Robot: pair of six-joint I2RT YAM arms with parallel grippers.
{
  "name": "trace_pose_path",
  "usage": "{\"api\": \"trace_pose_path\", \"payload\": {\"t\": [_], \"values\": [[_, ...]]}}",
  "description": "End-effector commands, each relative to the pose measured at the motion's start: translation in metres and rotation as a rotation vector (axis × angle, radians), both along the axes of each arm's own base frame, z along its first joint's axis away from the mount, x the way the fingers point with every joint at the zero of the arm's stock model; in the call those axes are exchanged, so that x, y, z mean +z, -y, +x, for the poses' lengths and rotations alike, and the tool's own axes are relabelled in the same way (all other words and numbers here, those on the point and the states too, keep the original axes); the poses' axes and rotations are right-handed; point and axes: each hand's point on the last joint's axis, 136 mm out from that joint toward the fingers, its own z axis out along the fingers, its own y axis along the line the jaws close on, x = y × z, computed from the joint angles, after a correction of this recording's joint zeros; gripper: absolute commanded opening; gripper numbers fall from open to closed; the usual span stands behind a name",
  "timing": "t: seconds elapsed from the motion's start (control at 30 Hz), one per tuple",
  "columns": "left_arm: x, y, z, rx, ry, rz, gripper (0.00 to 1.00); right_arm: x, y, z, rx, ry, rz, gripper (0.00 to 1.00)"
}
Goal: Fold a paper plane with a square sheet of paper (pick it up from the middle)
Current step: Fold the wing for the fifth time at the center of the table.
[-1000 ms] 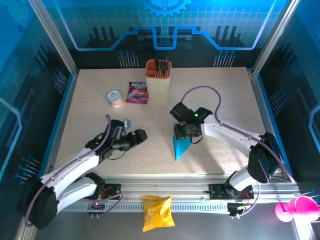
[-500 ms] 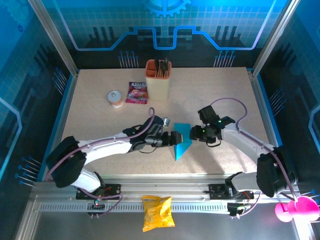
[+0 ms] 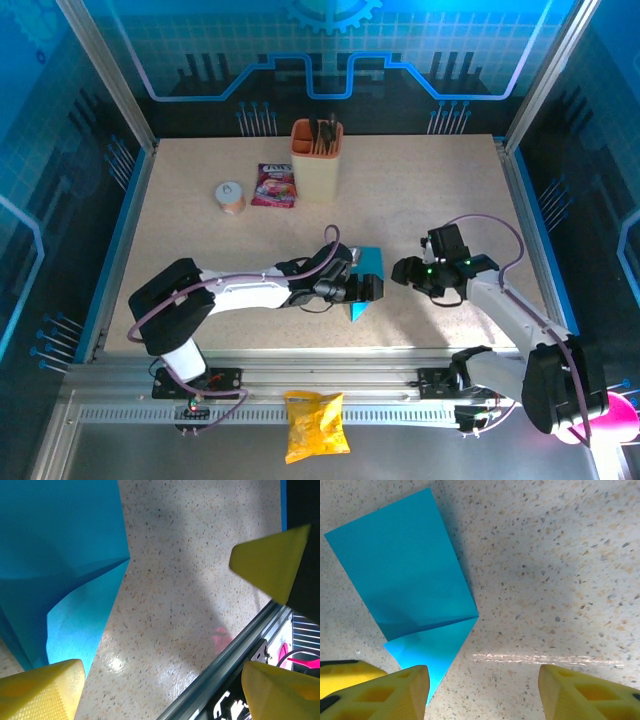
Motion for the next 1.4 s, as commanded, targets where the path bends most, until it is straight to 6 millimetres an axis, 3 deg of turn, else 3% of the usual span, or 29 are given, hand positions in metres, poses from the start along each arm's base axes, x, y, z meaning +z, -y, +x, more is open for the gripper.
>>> {"api": "trace_pose_path", "payload": {"t": [0.0,0.33,0.63,0.9,1.37], "values": [[0.014,0.015,0.012,-0.005,0.033,-0.052,0.83,-0.004,-0.006,-0.006,0.002,-0.02,0.06,0.6],[-0.015,0.004,0.025,0.03,0.002,-0.031,0.82,-0.02,-0.019,-0.019,0.007,-0.047,0.09,0.59],[-0.042,-0.021,0.035,0.035,-0.031,-0.011,0.82,-0.027,-0.032,-0.016,0.014,-0.037,0.113,0.57],[-0.049,-0.038,0.034,0.005,-0.047,-0.015,0.81,-0.027,-0.047,-0.006,0.019,-0.026,0.166,0.53],[-0.052,-0.048,0.024,-0.032,-0.051,-0.014,0.8,-0.043,-0.08,0.005,0.068,-0.059,0.218,0.45]]}}
